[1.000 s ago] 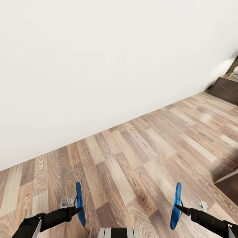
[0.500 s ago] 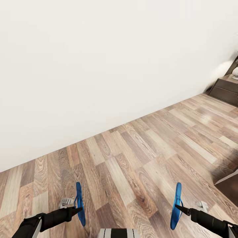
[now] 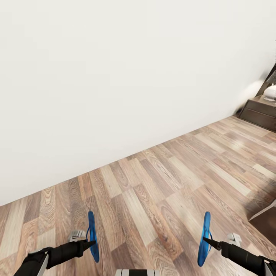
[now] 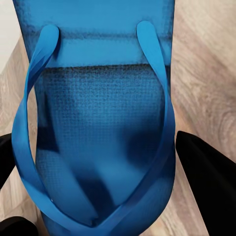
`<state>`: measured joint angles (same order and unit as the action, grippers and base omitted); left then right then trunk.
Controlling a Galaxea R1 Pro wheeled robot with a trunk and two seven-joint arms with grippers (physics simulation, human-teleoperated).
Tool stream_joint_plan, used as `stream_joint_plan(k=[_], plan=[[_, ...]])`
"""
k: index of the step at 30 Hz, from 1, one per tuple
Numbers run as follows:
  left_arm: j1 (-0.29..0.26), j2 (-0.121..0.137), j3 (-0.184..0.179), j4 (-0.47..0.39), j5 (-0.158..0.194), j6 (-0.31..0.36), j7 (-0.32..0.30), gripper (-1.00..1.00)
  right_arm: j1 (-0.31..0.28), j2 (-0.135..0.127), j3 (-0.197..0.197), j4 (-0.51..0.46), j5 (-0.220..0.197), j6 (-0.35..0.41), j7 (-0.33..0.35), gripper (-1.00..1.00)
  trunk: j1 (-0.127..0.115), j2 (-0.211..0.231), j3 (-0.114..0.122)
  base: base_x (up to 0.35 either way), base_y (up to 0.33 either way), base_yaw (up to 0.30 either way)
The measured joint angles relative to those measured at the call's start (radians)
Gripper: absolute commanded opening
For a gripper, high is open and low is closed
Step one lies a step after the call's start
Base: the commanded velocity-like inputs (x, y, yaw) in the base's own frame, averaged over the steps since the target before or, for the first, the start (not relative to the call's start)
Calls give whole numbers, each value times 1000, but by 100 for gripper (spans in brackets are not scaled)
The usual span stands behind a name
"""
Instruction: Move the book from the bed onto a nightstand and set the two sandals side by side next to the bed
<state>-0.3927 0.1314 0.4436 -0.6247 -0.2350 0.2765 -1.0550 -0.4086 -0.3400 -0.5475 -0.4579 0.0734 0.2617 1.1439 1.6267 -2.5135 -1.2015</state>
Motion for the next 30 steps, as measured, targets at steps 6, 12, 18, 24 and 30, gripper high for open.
stream_joint_plan(k=[6,12,18,24,30], plan=[[0,0,0,0,0,0,-1,-100,0,0,0,0,0,0,-1,-100,-3,1,23,0,0,0],[0,1,0,0,0,2,-4,-100,0,0,0,0,0,0,-1,-100,-5,3,46,0,0,0],[0,1,0,0,-1,2,-3,-100,0,0,0,0,0,-1,-3,-100,-8,4,70,0,0,0],[0,1,-1,0,-2,1,1,-100,0,1,0,0,0,-1,-3,-100,-11,6,93,0,0,0],[0,0,-1,0,-2,0,1,-100,0,1,1,0,0,-1,-4,-100,-13,7,116,0,0,0]])
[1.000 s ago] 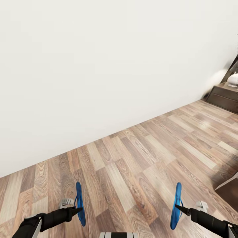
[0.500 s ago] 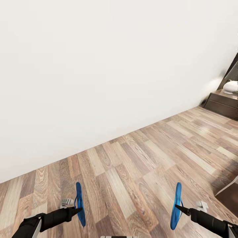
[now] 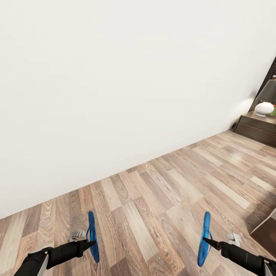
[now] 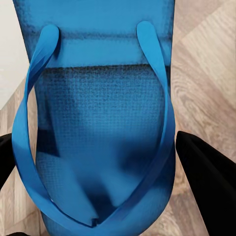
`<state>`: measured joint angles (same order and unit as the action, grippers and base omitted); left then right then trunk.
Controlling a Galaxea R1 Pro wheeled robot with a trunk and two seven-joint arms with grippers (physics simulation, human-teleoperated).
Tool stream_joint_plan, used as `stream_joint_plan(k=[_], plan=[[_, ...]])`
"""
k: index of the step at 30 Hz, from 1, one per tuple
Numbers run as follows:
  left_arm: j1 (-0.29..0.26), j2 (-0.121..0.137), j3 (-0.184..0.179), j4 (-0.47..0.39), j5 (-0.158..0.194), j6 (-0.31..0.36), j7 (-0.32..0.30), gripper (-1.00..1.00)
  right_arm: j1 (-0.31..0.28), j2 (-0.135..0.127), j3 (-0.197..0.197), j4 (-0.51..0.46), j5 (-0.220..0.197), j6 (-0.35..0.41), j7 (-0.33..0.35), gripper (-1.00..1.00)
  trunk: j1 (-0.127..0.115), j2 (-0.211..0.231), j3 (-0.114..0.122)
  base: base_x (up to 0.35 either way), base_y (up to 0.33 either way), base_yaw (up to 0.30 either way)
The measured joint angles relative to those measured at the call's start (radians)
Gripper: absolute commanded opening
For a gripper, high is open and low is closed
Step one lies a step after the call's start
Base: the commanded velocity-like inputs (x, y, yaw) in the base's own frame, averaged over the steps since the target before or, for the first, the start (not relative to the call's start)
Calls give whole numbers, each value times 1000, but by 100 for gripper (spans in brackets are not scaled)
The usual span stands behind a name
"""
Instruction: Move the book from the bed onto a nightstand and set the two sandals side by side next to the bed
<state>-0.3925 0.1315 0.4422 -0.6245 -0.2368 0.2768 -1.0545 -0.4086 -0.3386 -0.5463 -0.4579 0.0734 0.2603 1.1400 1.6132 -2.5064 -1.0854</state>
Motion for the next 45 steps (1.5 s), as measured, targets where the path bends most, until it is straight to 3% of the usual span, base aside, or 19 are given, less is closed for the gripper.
stream_joint_plan(k=[29,45], plan=[[0,-3,-1,2,0,2,1,-100,0,0,-1,0,0,0,-1,-100,-13,7,112,0,0,0],[0,-3,-2,3,0,1,3,-100,0,0,-1,0,0,0,0,-100,-74,119,162,0,0,0]])
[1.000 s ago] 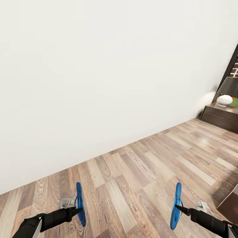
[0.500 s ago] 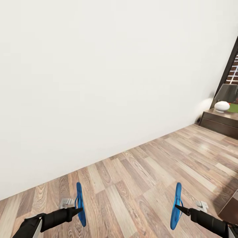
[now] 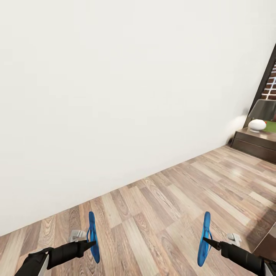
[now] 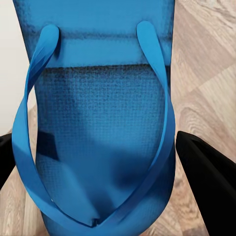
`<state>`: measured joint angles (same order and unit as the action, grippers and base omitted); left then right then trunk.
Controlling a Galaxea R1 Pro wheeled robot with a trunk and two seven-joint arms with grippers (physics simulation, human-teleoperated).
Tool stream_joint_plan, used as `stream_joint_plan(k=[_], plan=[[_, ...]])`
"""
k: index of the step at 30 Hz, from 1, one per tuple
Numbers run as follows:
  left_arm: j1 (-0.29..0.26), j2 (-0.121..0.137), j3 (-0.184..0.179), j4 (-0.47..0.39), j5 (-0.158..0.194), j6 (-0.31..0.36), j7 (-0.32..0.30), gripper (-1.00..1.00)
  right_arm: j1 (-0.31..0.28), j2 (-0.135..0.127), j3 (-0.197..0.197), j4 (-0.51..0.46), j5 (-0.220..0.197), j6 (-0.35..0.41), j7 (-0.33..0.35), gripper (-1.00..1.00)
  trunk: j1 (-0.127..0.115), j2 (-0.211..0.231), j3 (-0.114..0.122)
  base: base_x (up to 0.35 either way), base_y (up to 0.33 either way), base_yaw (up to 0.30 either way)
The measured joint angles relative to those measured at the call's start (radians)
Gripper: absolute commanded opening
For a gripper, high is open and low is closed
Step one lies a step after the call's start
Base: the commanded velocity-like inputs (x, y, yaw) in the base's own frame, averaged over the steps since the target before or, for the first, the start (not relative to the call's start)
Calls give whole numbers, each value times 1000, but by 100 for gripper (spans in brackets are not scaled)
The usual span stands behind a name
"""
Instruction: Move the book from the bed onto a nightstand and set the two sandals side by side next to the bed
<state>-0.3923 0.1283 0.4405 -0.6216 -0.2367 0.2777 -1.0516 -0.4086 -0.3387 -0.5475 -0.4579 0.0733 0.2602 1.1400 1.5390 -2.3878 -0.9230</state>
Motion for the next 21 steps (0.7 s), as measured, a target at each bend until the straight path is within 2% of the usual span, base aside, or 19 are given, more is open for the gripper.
stream_joint_plan(k=[16,21], plan=[[0,0,1,36,-1,-3,0,-100,0,0,2,0,0,0,-1,-100,0,0,0,0,0,-3],[0,-2,1,37,-1,-4,1,-100,0,0,2,0,0,0,-1,-100,0,0,0,0,0,-200]])
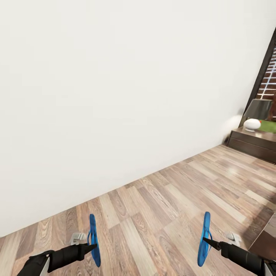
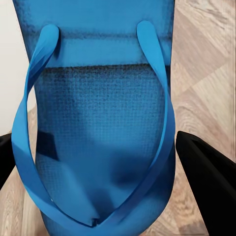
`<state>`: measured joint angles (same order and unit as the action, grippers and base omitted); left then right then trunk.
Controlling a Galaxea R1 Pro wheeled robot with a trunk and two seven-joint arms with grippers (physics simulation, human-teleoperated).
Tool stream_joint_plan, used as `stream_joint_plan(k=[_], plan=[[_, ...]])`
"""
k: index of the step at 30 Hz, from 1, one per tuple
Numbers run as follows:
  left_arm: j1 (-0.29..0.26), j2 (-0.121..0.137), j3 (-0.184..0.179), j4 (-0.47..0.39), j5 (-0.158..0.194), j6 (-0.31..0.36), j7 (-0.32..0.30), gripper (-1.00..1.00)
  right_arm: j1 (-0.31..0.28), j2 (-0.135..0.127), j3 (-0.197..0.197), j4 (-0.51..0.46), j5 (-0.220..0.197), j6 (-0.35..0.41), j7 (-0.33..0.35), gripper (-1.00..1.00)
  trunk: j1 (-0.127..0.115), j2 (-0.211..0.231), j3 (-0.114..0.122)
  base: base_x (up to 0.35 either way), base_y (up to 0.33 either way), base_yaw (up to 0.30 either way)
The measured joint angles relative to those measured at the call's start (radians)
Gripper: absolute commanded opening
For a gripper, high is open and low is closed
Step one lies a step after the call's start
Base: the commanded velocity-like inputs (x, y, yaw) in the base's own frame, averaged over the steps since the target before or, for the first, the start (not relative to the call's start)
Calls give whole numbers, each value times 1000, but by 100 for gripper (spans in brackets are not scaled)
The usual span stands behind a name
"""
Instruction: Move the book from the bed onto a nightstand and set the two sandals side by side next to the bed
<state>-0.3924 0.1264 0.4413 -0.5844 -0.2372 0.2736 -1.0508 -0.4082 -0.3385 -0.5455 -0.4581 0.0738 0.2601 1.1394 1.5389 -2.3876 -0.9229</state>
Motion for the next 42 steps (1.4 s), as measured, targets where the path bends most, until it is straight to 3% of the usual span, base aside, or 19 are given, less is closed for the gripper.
stream_joint_plan(k=[10,15,18,36,42], plan=[[0,-2,0,2,0,0,1,-100,0,4,2,4,3,-1,1,-100,0,0,0,0,0,-280],[0,-13,-1,20,1,0,1,-100,0,6,5,128,7,-7,1,-100,0,0,0,0,0,-267],[0,-15,0,21,2,0,1,-100,0,7,3,149,7,-9,1,-100,0,0,0,0,0,-195],[0,-31,1,25,3,0,2,-100,0,6,2,161,4,-8,3,-100,0,0,0,0,0,-268],[0,-36,0,86,4,-87,36,-100,0,6,2,160,4,-9,2,-100,0,0,0,0,0,-283]])
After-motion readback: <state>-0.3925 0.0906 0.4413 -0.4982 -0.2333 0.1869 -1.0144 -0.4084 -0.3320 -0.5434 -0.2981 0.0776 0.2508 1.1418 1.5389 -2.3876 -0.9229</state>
